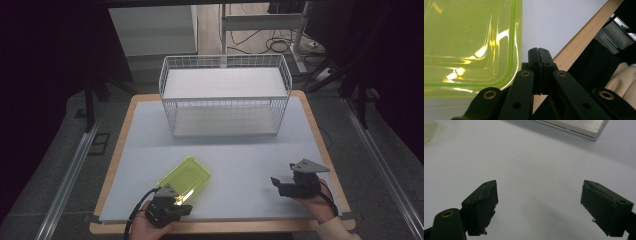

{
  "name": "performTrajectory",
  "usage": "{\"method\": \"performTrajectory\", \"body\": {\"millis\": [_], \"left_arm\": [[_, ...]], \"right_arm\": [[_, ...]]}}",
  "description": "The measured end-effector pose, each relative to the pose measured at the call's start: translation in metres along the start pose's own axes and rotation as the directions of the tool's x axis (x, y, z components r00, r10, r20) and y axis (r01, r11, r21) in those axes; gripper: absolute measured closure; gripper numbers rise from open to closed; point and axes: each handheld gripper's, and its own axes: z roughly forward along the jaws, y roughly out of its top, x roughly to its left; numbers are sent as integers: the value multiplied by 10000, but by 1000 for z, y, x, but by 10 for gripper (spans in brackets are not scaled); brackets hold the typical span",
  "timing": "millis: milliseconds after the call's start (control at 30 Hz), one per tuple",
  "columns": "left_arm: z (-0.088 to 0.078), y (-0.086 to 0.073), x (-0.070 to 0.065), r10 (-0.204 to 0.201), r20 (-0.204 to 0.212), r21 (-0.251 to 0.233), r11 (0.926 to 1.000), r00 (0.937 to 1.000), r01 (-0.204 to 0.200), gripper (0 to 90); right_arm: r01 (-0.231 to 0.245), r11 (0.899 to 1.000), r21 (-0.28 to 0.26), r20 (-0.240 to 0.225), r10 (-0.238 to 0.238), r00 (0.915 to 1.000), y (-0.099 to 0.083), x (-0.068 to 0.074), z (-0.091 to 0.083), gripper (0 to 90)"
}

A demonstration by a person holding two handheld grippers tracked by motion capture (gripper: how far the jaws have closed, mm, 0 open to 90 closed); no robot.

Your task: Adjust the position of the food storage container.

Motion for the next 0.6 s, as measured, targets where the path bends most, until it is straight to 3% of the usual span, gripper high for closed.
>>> {"method": "performTrajectory", "body": {"millis": [300,600], "left_arm": [[-9,-2,17,-270,-341,-60,9996,9991,268,900],[-17,-4,38,-755,-797,-285,9969,9940,735,900]], "right_arm": [[19,10000,16,11,-19,10000,-1,-1,0,147],[19,10000,32,9,-19,10000,-1,-1,1,147]]}}
